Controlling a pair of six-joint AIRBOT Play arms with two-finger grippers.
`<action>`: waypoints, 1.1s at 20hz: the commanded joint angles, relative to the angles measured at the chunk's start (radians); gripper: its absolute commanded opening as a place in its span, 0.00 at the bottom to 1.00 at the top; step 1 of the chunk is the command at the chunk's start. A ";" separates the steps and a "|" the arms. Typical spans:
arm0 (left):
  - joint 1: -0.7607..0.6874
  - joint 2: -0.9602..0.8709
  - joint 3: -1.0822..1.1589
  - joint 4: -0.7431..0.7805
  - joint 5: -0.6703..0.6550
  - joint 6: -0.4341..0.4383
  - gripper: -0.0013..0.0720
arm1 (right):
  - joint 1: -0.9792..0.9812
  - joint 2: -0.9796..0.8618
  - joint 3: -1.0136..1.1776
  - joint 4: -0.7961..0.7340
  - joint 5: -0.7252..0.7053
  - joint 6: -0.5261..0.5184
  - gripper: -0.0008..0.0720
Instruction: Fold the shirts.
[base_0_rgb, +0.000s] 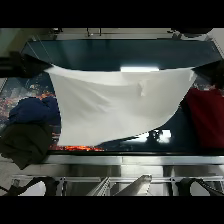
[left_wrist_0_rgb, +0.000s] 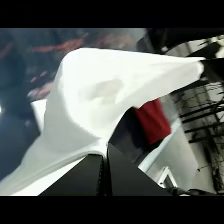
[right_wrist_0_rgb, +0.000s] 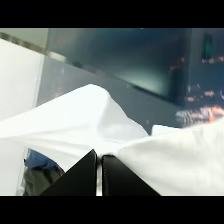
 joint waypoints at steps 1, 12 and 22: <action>0.083 0.071 0.169 -0.172 -0.119 0.005 0.04 | -0.088 0.135 0.074 0.074 0.017 -0.045 0.04; 0.703 0.295 0.369 -0.732 -0.232 0.024 0.05 | -0.425 0.597 0.176 0.114 -0.291 -0.161 0.04; 0.089 -0.234 0.326 -0.038 -0.159 0.017 0.05 | -0.026 -0.087 0.149 0.036 -0.108 -0.172 0.04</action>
